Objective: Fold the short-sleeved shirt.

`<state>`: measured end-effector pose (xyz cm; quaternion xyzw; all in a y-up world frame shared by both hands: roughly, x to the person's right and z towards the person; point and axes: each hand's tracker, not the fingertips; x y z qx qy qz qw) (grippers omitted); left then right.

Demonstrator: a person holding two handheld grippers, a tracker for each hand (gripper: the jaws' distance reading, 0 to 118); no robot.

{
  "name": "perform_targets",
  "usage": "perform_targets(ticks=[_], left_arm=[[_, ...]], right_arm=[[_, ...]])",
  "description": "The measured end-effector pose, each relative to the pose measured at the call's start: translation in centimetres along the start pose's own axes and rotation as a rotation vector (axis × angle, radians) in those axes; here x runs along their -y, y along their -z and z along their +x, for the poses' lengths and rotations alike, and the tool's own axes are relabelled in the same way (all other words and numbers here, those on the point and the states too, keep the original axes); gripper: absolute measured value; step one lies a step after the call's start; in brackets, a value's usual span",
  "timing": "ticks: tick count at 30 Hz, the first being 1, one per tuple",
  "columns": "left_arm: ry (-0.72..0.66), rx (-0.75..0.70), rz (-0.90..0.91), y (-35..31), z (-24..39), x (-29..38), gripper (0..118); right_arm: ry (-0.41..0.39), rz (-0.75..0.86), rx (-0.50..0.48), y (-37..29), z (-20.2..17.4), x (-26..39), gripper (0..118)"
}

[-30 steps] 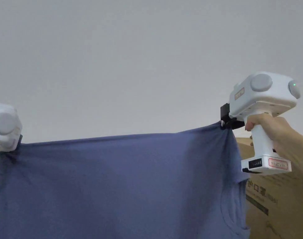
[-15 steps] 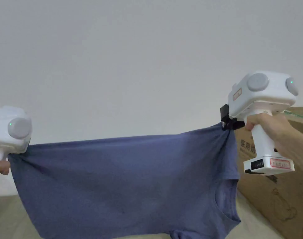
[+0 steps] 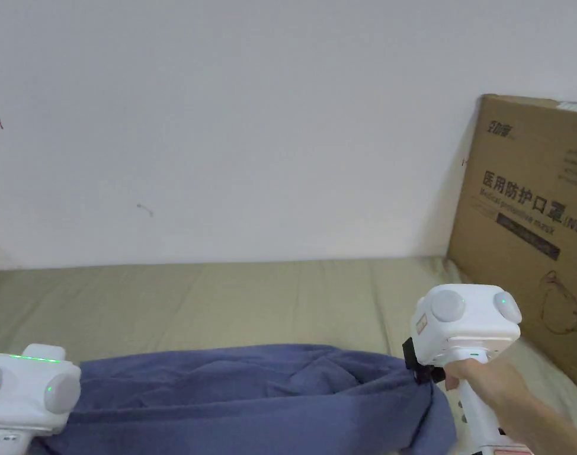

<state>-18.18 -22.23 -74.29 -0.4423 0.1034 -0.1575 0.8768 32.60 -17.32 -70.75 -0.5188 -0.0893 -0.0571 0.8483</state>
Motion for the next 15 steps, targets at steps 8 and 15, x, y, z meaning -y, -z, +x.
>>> perform_targets(ticks=[8, 15], left_arm=[[-0.001, 0.051, 0.015, -3.4, -2.9, 6.4, 2], [0.056, 0.059, 0.056, -12.4, -5.5, 17.7, 2]], right_arm=[[0.033, 0.008, -0.083, -2.7, 2.1, 6.6, 3], [0.027, 0.033, -0.116, -9.9, 3.6, 19.3, 3]])
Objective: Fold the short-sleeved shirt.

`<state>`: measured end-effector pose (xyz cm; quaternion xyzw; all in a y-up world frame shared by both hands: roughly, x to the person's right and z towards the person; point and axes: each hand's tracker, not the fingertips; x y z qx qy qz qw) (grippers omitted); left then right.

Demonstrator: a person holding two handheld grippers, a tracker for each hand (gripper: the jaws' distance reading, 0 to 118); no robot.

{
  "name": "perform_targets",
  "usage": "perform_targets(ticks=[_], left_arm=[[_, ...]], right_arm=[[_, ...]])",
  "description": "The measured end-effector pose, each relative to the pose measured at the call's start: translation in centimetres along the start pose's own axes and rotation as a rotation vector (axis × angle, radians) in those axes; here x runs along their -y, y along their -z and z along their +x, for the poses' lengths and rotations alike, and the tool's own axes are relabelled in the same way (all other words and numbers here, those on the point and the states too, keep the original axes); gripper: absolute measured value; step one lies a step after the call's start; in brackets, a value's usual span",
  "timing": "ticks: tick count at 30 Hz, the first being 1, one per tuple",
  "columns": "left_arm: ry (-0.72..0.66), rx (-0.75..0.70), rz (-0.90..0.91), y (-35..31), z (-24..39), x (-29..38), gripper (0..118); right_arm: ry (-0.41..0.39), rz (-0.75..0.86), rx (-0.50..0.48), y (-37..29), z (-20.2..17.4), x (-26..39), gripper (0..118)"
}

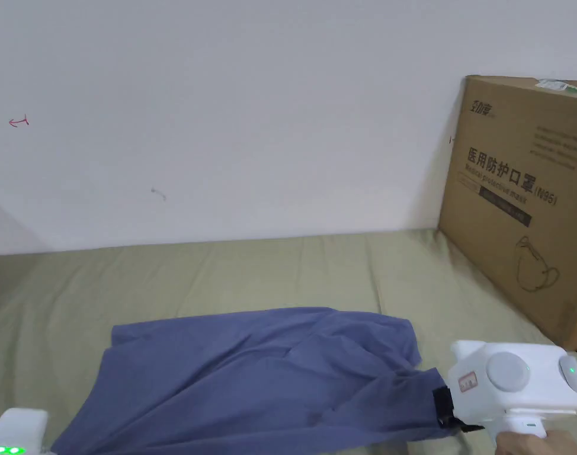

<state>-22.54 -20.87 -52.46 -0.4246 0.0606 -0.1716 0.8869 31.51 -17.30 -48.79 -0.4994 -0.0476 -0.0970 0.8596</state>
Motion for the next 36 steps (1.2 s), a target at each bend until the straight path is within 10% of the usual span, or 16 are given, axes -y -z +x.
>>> perform_targets(ticks=[14, 23, 26, 28, 29, 34, 36], left_arm=[[0.012, 0.010, -0.018, -14.5, -2.7, 22.0, 2], [-0.026, 0.026, 0.005, -17.1, -3.4, 25.9, 3], [-0.066, 0.045, 0.012, -17.9, -3.5, 25.8, 25], [-0.083, 0.077, 0.058, -18.8, -3.9, 26.0, 64], [-0.085, 0.092, 0.077, -19.6, -4.0, 26.1, 78], [-0.112, 0.112, 0.117, -23.3, -4.1, 26.6, 84], [-0.179, 0.170, 0.097, -23.9, -4.3, 27.4, 75]], right_arm=[[0.059, -0.085, -0.061, -10.6, 3.0, 26.2, 3], [0.092, -0.046, -0.102, -13.0, 3.4, 31.0, 3], [0.071, -0.025, -0.097, -13.2, 2.9, 30.9, 14], [0.018, 0.012, -0.056, -13.8, 2.2, 31.0, 78], [-0.010, 0.030, -0.054, -14.2, 2.0, 31.1, 85], [-0.033, 0.063, -0.121, -16.7, -0.3, 31.7, 84], [-0.053, 0.076, -0.136, -17.5, -1.3, 32.2, 65]])
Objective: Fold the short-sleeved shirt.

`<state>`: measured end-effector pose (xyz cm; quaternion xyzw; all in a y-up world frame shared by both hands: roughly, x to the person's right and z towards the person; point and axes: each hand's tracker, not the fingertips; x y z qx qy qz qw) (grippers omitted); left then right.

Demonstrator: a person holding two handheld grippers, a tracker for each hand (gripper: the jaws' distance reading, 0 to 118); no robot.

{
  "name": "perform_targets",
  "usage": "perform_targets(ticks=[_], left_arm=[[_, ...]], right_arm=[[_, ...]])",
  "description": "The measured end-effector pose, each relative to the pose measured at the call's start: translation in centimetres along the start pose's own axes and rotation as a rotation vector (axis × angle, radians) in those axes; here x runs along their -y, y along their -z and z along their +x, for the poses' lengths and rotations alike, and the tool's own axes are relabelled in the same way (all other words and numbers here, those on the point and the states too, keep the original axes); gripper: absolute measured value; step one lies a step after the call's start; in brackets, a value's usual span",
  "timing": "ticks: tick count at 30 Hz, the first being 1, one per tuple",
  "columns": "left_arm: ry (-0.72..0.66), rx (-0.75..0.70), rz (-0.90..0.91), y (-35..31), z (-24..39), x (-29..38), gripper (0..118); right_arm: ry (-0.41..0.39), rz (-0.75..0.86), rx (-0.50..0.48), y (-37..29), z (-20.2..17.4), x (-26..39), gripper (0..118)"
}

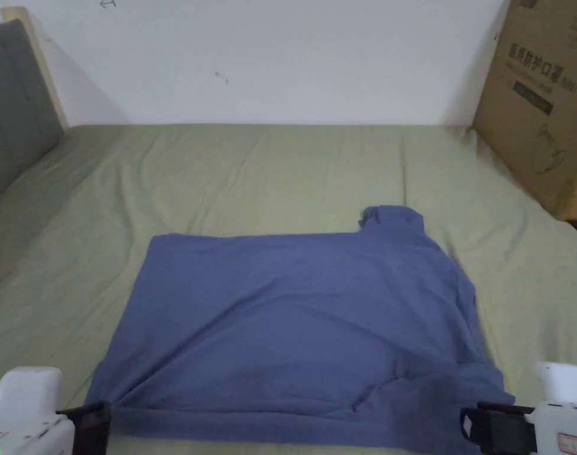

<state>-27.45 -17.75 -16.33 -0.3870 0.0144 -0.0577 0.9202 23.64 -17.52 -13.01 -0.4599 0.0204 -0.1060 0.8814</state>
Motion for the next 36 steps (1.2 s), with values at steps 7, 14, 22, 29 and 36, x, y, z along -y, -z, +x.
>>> perform_targets(ticks=[7, 14, 22, 29, 36], left_arm=[[-0.066, 0.025, -0.017, -1.3, 0.5, 3.5, 0], [-0.129, -0.009, -0.032, 1.6, -1.1, 2.1, 72], [-0.230, 0.069, -0.117, 8.3, -3.0, 1.7, 21], [-0.181, 0.025, -0.134, 8.1, -2.1, 2.6, 1], [-0.217, 0.046, -0.118, 7.2, -2.4, 1.4, 1]], right_arm=[[0.030, -0.022, -0.015, 0.5, -1.3, 2.4, 0], [0.067, -0.027, 0.000, 0.9, 0.0, 2.1, 0], [0.091, -0.062, 0.035, 1.7, 1.2, 2.5, 0], [0.045, -0.063, 0.055, 1.9, 1.7, 2.3, 67], [0.105, -0.141, 0.041, 5.3, 3.8, 0.9, 51]])
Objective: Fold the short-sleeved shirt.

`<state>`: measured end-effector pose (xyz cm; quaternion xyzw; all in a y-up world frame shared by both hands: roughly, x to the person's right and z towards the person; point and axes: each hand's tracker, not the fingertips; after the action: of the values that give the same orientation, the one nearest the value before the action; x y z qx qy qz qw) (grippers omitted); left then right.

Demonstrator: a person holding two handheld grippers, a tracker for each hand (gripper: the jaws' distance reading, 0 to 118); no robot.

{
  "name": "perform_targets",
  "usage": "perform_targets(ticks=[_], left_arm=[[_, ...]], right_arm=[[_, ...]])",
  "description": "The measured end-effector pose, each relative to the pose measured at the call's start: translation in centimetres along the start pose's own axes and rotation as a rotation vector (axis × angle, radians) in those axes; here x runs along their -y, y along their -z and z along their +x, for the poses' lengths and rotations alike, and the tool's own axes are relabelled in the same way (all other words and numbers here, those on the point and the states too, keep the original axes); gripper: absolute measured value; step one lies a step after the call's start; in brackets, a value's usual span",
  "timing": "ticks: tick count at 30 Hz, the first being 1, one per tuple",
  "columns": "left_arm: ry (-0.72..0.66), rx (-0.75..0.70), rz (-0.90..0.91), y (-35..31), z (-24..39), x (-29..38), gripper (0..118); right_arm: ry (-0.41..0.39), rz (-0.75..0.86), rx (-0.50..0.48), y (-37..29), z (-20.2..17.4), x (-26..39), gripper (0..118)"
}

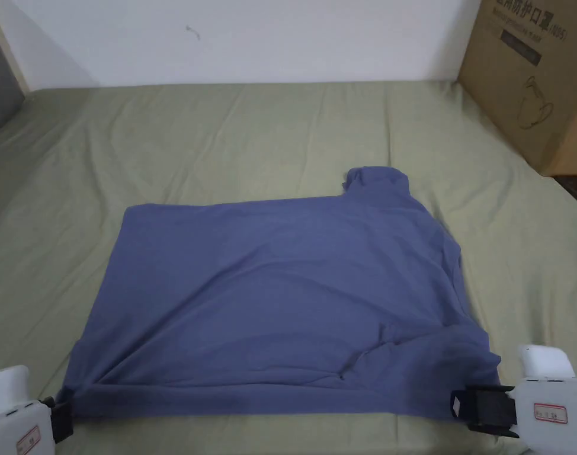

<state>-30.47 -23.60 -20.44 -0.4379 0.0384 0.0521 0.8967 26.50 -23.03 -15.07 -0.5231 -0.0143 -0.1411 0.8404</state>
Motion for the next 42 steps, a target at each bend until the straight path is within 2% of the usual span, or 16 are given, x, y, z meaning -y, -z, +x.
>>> perform_targets(ticks=[1, 3, 5, 9, 13, 18, 24, 26, 27, 28, 31, 32, 35, 39, 41, 42], left_arm=[[0.011, -0.005, 0.001, 0.0, 0.0, 0.0, 1], [0.024, -0.026, 0.004, -0.3, 0.1, -0.1, 1], [0.021, -0.023, 0.006, -0.8, -0.1, -0.1, 1], [0.021, -0.030, 0.009, -1.7, 0.0, -0.3, 1], [0.041, -0.028, 0.026, -2.5, 0.5, -1.5, 1], [0.063, -0.046, 0.061, -2.1, 1.6, -6.5, 1], [0.179, -0.095, 0.081, 3.0, 4.3, -13.7, 1], [0.230, -0.107, 0.041, 5.7, 5.0, -14.6, 2], [0.241, -0.100, 0.037, 7.0, 5.1, -14.5, 8], [0.238, -0.101, 0.029, 7.8, 5.2, -14.4, 30], [0.237, -0.141, -0.025, 8.9, 5.1, -13.8, 77], [0.216, -0.129, -0.028, 8.7, 4.7, -13.5, 88], [0.188, -0.103, -0.037, 7.3, 3.9, -12.6, 93], [0.159, -0.087, 0.007, 3.7, 2.7, -11.4, 92], [0.095, -0.014, 0.024, 1.8, 2.0, -10.2, 81], [0.066, 0.014, 0.022, 1.1, 1.7, -9.4, 60]], right_arm=[[-0.023, 0.006, -0.010, 0.5, 0.0, 0.2, 1], [-0.057, -0.038, 0.068, 1.3, -0.3, 0.8, 0], [-0.047, -0.042, 0.010, 1.3, 0.5, 1.2, 0], [0.031, 0.015, -0.013, -0.3, 1.0, 0.8, 0], [0.047, 0.039, -0.031, -2.5, 0.9, -0.3, 0], [0.057, 0.102, -0.069, -4.5, 0.0, -4.8, 0], [0.017, 0.143, -0.034, -1.9, -0.6, -12.6, 0], [-0.012, 0.119, 0.033, 0.7, -0.4, -14.5, 0], [-0.008, 0.108, 0.028, 2.1, -0.2, -15.0, 0], [-0.003, 0.100, 0.030, 3.0, -0.2, -15.3, 4], [0.011, 0.080, 0.063, 4.5, 0.0, -15.5, 70], [0.019, 0.084, 0.058, 4.6, 0.1, -15.4, 69], [0.045, 0.112, 0.055, 3.2, 0.4, -15.0, 69], [0.001, 0.167, 0.043, 0.1, -0.1, -13.3, 68], [-0.019, 0.183, 0.041, -1.1, -0.6, -12.0, 50], [-0.021, 0.189, 0.042, -1.4, -0.8, -11.0, 26]])
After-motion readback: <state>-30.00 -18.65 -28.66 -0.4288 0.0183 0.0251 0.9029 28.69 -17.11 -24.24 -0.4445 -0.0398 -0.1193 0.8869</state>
